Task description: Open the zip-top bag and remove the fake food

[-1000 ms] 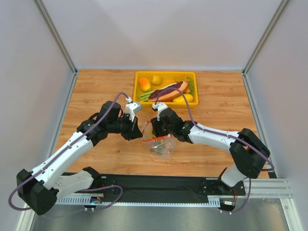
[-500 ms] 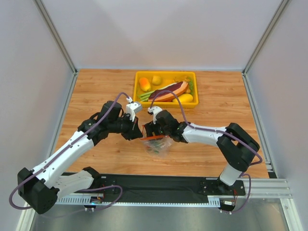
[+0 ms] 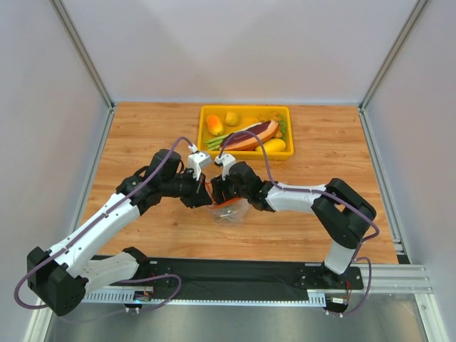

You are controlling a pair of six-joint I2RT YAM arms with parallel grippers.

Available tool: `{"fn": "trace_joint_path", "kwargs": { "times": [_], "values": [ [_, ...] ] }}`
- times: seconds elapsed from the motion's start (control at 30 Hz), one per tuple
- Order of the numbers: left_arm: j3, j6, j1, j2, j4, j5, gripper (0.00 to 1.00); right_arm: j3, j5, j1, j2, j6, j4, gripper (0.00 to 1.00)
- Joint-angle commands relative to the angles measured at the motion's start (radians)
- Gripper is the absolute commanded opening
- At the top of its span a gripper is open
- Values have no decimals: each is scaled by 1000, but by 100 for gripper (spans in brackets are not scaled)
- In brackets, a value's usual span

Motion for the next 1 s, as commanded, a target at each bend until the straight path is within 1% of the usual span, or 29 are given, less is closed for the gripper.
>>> {"fn": "trace_joint_path", "kwargs": {
  "times": [0.0, 0.03, 0.07, 0.13, 0.17, 0.33, 0.4, 0.47, 0.8, 0.97],
  "values": [
    [6, 23, -8, 4, 11, 40, 0, 28, -2, -10, 38, -25, 88, 58],
    [6, 25, -8, 4, 12, 40, 0, 32, -4, -10, 46, -27, 88, 56],
    [6, 25, -8, 4, 12, 41, 0, 36, -2, -10, 58, -24, 88, 51],
    [6, 25, -8, 8, 11, 40, 0, 41, -2, -10, 67, -25, 80, 47],
    [8, 26, -8, 8, 11, 38, 0, 38, 1, -10, 66, -24, 80, 42],
    [9, 26, -8, 12, 9, 38, 0, 30, 4, -10, 35, -33, 36, 31],
    [9, 26, -8, 12, 9, 37, 0, 30, 6, -10, 26, -40, 2, 14],
    [9, 26, -8, 13, 9, 35, 0, 25, 9, -10, 14, -42, -16, 0],
    [9, 28, -8, 13, 6, 29, 0, -37, -19, -10, -118, -13, -31, 0],
    [9, 26, -8, 13, 5, 29, 0, -37, -21, -11, -192, -13, -67, 0]
  ]
}}
